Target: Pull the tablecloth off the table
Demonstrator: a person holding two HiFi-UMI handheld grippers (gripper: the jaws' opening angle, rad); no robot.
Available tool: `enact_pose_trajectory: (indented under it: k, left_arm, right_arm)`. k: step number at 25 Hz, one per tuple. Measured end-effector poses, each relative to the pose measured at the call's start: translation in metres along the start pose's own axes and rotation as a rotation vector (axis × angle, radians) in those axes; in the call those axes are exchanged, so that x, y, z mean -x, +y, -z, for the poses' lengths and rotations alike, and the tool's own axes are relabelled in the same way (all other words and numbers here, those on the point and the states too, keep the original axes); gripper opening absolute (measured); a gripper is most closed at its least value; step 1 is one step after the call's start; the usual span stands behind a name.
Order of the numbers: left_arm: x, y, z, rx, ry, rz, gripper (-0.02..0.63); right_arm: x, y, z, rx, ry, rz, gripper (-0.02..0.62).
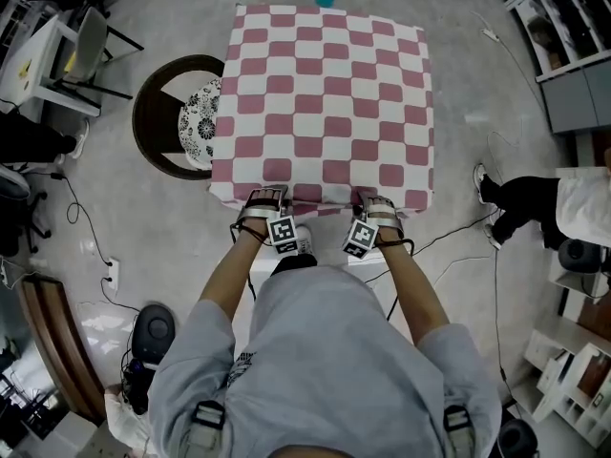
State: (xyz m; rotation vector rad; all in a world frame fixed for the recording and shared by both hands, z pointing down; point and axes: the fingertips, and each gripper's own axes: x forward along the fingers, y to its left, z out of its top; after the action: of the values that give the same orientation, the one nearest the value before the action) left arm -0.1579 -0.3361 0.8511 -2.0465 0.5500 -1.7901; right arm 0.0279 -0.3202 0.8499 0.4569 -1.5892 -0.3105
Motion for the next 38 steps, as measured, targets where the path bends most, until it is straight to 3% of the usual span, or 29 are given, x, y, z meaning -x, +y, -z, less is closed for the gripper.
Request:
enact_pose_trajectory:
  k: [3, 9, 16, 19, 22, 28, 38]
  left_arm:
    - [0.002, 0.004, -0.001, -0.002, 0.003, 0.005, 0.164]
    - [0.007, 0.000, -0.001, -0.012, 0.019, -0.013, 0.143]
    - [0.016, -0.001, -0.003, 0.021, 0.015, -0.032, 0.063]
    - [0.021, 0.003, -0.006, 0.030, 0.016, -0.044, 0.026]
    - [0.029, 0.010, -0.012, 0.085, 0.001, -0.049, 0.008]
    - [0.050, 0.015, -0.015, 0.222, -0.002, -0.094, 0.006]
    - [0.094, -0.025, -0.025, 0.311, 0.002, -0.147, 0.006]
  right_arm:
    - [0.005, -0.007, 0.000, 0.014, 0.005, 0.005, 0.167]
    - [0.010, -0.004, 0.003, 0.035, 0.000, 0.038, 0.144]
    - [0.012, -0.006, 0.006, 0.015, -0.007, 0.105, 0.088]
    - [0.023, -0.012, 0.003, 0.019, -0.018, 0.094, 0.054]
    - [0.018, -0.010, 0.009, -0.014, -0.017, 0.130, 0.012]
    - [0.036, -0.013, 0.013, -0.136, -0.050, 0.158, 0.008]
    - [0.082, 0.022, 0.024, -0.240, -0.121, 0.175, 0.006]
